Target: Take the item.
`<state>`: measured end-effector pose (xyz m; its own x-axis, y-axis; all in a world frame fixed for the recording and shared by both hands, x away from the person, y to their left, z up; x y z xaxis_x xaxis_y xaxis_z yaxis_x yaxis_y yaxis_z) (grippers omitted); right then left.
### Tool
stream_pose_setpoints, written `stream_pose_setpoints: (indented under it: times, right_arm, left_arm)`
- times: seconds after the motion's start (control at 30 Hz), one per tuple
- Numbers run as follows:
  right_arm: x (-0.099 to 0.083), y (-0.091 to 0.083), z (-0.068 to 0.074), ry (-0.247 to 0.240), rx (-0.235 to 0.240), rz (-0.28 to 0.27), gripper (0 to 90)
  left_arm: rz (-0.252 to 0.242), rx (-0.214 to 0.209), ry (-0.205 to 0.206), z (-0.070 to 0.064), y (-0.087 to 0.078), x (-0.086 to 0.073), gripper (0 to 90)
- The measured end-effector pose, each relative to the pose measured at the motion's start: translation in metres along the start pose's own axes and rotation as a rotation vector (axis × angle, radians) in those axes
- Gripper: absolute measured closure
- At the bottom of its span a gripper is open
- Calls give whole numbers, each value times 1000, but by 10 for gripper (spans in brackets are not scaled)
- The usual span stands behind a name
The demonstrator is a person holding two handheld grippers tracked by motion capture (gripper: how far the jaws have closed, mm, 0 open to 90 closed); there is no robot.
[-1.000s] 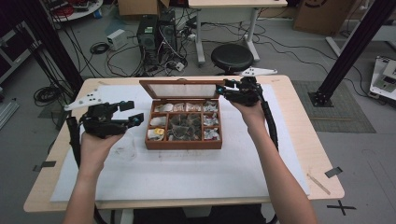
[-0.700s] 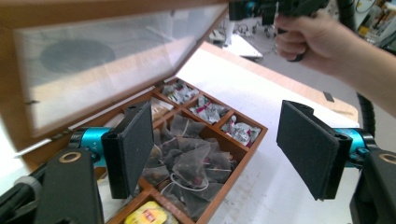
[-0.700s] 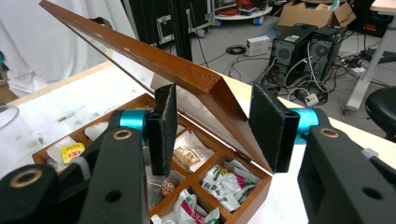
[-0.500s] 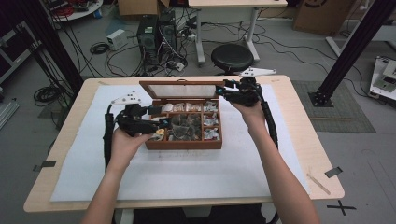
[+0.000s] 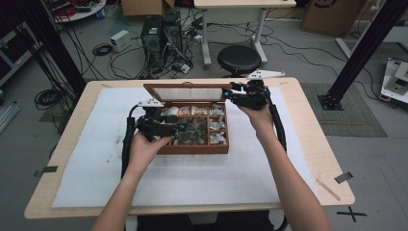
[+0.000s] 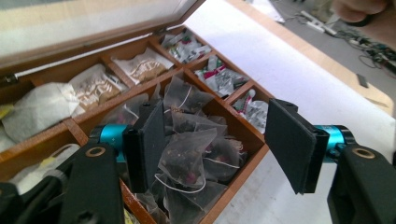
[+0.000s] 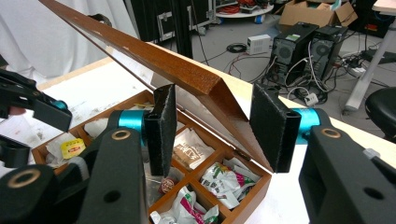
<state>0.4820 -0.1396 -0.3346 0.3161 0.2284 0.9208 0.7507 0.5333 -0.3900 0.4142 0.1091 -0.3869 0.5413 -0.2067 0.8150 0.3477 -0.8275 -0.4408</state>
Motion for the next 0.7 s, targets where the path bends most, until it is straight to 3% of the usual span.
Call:
stream_pose_setpoints:
  times: [0.1,0.5,0.7]
  right_arm:
    - [0,0,0,-3,0,1,528]
    - [0,-1,1,-14,-2,6,530]
    - [0,-1,1,-15,-2,7,530]
  left_arm:
    - [20,45,-21,4,6,-4,420]
    - [56,125,-152,20,23,-18,518]
    - [60,149,-173,22,24,-19,522]
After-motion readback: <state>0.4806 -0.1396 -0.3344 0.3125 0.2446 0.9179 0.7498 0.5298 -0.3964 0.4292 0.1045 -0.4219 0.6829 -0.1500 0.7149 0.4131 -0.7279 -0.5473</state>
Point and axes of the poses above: each handheld gripper's, and its own axes: y roughly forward along the jaws, x roughly out of its top, z roughly to its left, the point moved 6 cm from there along y, roughly forward along the jaws, and after that the axes turned 12 degrees about -x, right-handed, at the moved point
